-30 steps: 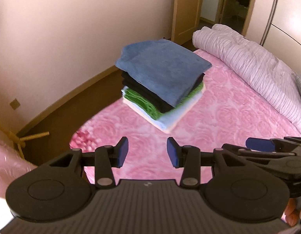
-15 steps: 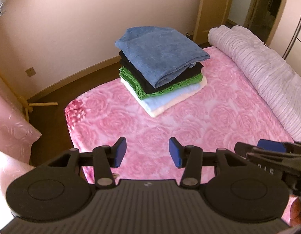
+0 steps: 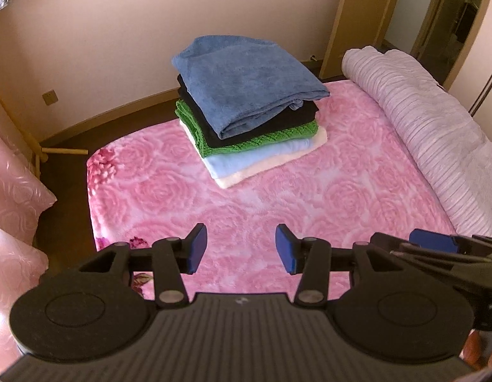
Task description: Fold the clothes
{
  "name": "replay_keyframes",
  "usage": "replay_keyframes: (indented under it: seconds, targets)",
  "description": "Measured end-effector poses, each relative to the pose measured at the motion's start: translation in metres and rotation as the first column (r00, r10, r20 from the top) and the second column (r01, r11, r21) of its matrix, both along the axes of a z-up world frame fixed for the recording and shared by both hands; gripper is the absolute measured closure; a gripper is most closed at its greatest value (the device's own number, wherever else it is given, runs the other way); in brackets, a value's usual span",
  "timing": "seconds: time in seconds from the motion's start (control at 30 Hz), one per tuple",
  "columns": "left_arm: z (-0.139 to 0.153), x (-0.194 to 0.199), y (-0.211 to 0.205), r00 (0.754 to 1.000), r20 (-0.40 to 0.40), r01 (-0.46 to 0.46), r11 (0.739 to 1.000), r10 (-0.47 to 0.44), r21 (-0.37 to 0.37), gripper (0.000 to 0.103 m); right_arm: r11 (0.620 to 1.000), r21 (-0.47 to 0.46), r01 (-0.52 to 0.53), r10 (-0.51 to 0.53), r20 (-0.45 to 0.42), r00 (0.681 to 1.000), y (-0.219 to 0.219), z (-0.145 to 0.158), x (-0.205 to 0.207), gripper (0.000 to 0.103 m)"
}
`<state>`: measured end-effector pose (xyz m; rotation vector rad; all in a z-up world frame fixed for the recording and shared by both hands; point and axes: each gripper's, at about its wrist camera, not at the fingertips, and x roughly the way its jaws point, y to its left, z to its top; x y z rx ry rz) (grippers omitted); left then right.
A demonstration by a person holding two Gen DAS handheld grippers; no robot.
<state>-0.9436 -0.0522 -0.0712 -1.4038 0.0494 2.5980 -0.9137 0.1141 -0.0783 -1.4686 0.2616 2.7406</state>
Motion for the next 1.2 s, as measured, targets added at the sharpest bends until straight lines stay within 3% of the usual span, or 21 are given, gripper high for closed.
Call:
replay_keyframes:
  seconds: [0.63, 1.2]
  targets:
    - [-0.035, -0.029, 0.029, 0.998, 0.054, -0.018, 1.000, 0.018, -0.007, 0.061, 0.999, 0.003, -0.039, 0.039, 0.045, 0.998, 0.033, -0.030, -0.042, 0.053]
    - [-0.047, -0.056, 0.040, 0.999, 0.032, -0.028, 1.000, 0.029, -0.009, 0.061, 0.999, 0.003, -0.041, 0.040, 0.063, 0.997, 0.042, -0.045, -0.071, 0.053]
